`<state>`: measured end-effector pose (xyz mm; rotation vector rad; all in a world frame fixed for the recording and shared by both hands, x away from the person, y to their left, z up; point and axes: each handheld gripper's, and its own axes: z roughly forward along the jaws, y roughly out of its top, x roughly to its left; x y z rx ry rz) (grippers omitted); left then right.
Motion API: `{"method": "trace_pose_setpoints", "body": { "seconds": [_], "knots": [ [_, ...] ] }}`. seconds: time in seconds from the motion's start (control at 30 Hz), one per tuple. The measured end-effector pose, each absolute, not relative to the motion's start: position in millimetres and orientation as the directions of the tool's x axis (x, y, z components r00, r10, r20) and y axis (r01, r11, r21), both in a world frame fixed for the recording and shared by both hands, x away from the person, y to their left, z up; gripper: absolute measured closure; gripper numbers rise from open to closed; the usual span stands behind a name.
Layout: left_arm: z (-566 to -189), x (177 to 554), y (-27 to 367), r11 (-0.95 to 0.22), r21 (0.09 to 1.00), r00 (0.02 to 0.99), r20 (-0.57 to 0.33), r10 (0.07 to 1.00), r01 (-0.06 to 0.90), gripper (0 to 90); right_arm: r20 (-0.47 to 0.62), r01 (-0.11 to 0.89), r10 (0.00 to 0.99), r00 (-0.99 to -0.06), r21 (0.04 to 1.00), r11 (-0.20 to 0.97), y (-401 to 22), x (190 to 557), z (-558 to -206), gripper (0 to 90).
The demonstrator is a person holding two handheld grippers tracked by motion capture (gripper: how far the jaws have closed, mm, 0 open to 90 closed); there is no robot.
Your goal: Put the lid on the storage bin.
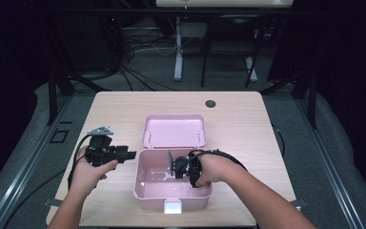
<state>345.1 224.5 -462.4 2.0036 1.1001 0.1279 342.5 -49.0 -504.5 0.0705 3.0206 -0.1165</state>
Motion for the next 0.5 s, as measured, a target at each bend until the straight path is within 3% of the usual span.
{"method": "trace_pose_setpoints", "body": {
  "seconds": [0.5],
  "knots": [
    [-461.7,345.4,226.9,-0.268,0.705,0.607,-0.282,0.743,0.656,49.4,-0.114,0.061,0.051,-0.992,-0.090,0.994,-47.3,343.6,-507.3,49.5]
  ]
}}
